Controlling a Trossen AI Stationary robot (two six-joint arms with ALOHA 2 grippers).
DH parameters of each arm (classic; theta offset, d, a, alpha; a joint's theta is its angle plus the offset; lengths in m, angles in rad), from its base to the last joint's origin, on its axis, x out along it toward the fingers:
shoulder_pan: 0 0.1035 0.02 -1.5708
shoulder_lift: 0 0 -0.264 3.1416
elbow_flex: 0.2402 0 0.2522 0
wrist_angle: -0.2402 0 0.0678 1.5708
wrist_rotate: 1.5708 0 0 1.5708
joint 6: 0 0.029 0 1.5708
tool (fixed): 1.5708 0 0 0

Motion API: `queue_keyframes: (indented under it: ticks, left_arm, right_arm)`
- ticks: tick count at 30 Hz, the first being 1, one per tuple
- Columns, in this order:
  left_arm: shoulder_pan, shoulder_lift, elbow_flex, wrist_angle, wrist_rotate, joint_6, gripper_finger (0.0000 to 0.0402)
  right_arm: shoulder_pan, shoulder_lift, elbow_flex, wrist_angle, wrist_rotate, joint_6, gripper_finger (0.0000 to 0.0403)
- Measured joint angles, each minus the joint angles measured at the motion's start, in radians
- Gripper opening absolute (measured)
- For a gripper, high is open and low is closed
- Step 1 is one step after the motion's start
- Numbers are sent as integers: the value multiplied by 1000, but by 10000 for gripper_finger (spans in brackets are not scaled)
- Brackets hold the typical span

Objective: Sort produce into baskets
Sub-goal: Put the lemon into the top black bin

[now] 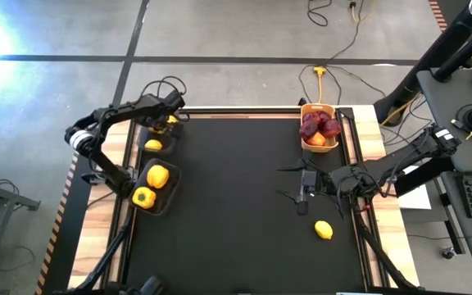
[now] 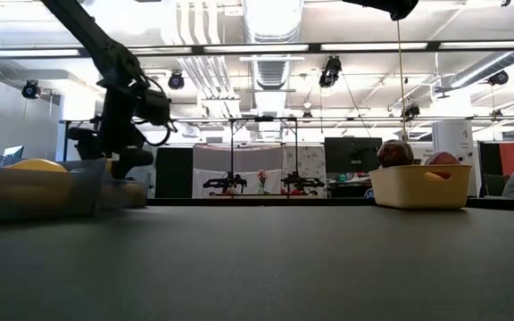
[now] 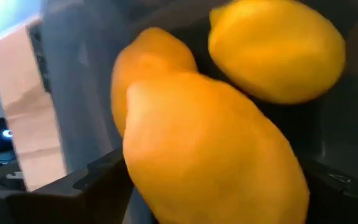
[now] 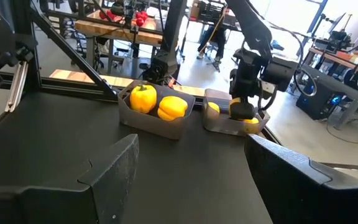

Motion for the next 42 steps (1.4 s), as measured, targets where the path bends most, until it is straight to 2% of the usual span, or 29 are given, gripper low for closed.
queue_keyframes:
  ticks: [7, 12, 15, 18, 21, 27, 32, 36, 39, 42]
  left_arm:
    - [-9, -3, 86, -47, -19, 27, 311]
    - [-33, -32, 167, -178, -10, 35, 311]
    - [-85, -70, 184, -206, -9, 34, 311]
    - [-182, -117, 155, -148, -6, 33, 311]
    - [-317, -175, 102, -6, -9, 31, 311]
    - [-663, -255, -35, 376, -9, 53, 311]
    - [-970, -251, -201, 843, 1, 231, 311]
    - [-1135, -195, -321, 1245, 40, 322, 311]
    - [-1197, -143, -361, 1421, 41, 344, 311]
    - [-1222, -95, -364, 1455, 41, 361, 311]
  right_arm:
    - [0, 0, 0, 0, 0, 0, 286]
    - [0, 0, 0, 0, 0, 0, 286]
    - [0, 0, 0, 0, 0, 0, 286]
    - [0, 0, 0, -4, 0, 3, 286]
    - [0, 0, 0, -9, 0, 2, 286]
    - [0, 0, 0, -13, -6, -9, 286]
    - [2, 63, -2, 9, -88, -34, 286]
    - [11, 157, 11, 69, -111, -8, 286]
    - [29, 212, 97, -112, -95, 133, 286]
    - [84, 266, 216, -404, 23, 398, 286]
